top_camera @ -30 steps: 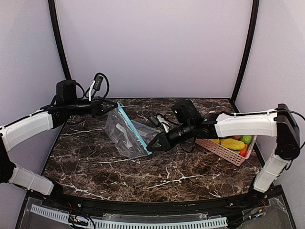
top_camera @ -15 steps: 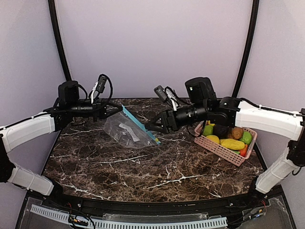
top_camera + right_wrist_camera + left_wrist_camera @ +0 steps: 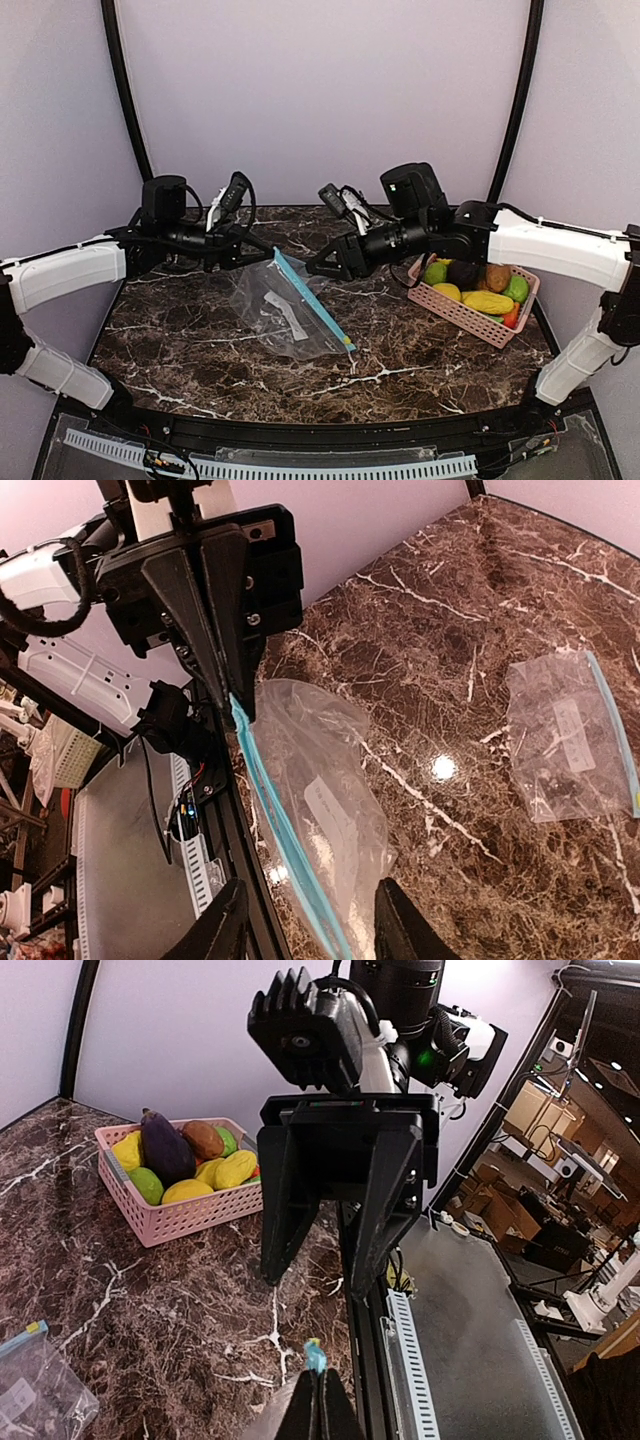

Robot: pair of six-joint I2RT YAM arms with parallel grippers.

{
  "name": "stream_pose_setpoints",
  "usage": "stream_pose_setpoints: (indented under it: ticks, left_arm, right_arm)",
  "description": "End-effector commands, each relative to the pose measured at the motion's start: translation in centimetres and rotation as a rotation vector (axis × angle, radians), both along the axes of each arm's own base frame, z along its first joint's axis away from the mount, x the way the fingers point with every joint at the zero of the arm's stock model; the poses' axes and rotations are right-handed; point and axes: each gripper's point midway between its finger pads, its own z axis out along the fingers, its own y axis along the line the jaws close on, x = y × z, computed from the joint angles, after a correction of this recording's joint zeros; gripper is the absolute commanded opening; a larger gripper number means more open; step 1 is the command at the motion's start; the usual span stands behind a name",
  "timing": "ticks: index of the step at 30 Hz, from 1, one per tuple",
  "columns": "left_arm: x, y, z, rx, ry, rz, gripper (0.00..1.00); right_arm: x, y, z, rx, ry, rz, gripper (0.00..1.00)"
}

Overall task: Place the food in the zip-top bag and seal the zipper
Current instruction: Pass from the left arm to the right

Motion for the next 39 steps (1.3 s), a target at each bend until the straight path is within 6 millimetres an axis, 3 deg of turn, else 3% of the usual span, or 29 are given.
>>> stream_pose_setpoints:
  ticks: [1, 22, 39]
  left_arm:
    - [-0.9, -0.4, 1.1, -0.026, -0.007, -0.064, 0.01]
    - [-1.4, -0.9, 0.2, -0.022, 0.051, -0.128, 0.01]
    - [-1.9, -1.1, 0.1, -0.022, 0.075, -0.166, 0.01]
  right_arm:
    - [-1.4, 0.7, -1.8, -0.027, 0.025, 0.069, 0.40]
    - [-1.6, 0.9, -5.2, -0.065, 0.046, 0.083, 0.32]
    - [-1.7, 0.9, -5.1, -0.058, 0.032, 0.107, 0.27]
